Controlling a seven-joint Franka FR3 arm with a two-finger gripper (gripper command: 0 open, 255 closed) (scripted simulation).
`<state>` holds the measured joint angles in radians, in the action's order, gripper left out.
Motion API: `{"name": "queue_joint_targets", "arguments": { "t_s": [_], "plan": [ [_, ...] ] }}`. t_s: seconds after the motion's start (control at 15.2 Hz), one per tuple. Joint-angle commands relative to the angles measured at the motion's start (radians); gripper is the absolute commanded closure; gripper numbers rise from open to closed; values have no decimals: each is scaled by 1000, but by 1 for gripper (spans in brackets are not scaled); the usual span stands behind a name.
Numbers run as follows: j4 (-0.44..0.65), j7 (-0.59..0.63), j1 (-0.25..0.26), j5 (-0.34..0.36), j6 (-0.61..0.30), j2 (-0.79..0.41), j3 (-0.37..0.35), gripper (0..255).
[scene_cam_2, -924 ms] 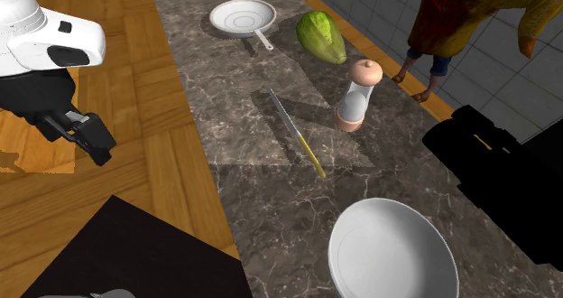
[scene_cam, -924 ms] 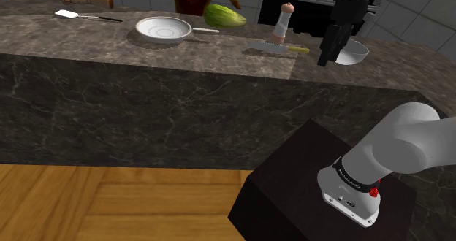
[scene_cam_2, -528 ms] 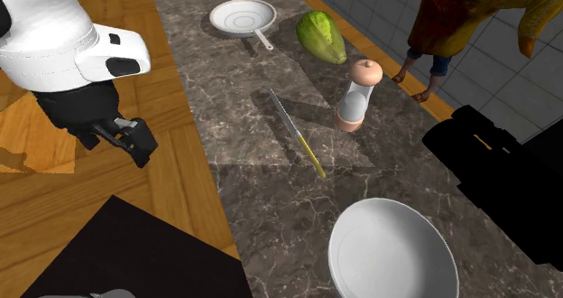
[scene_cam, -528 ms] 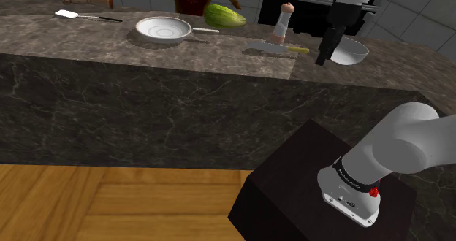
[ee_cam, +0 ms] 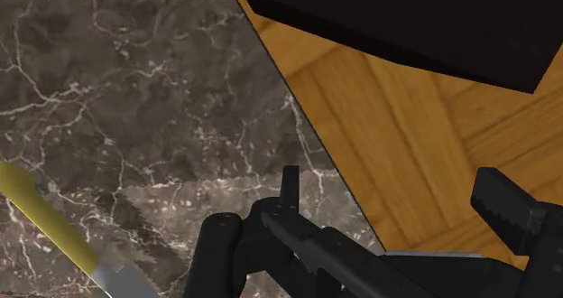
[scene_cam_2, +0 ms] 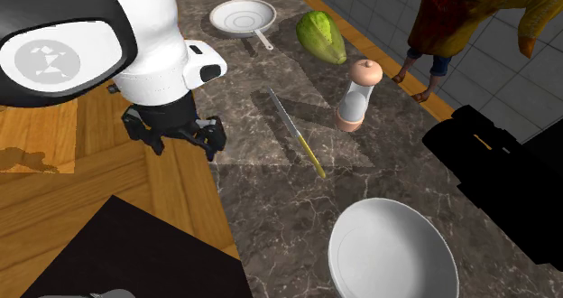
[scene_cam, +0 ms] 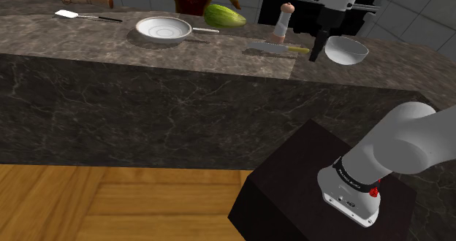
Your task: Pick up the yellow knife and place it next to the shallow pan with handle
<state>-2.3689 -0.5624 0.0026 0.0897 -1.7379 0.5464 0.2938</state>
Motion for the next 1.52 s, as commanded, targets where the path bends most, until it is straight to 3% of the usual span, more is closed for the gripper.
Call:
{"name": "queue_joint_targets", "arguments": {
  "t_s": [0.0,0.53,0.86,1.12,1.45],
  "plan": [
    [28,-83,11,10,-52,-58,38,0],
    [191,-419,63,-45,-224,-329,173,0],
    [340,-644,76,-155,-288,-523,224,0],
    [486,-818,56,-264,-305,-683,229,0],
    [476,-847,49,-292,-352,-722,221,0]
  ]
}}
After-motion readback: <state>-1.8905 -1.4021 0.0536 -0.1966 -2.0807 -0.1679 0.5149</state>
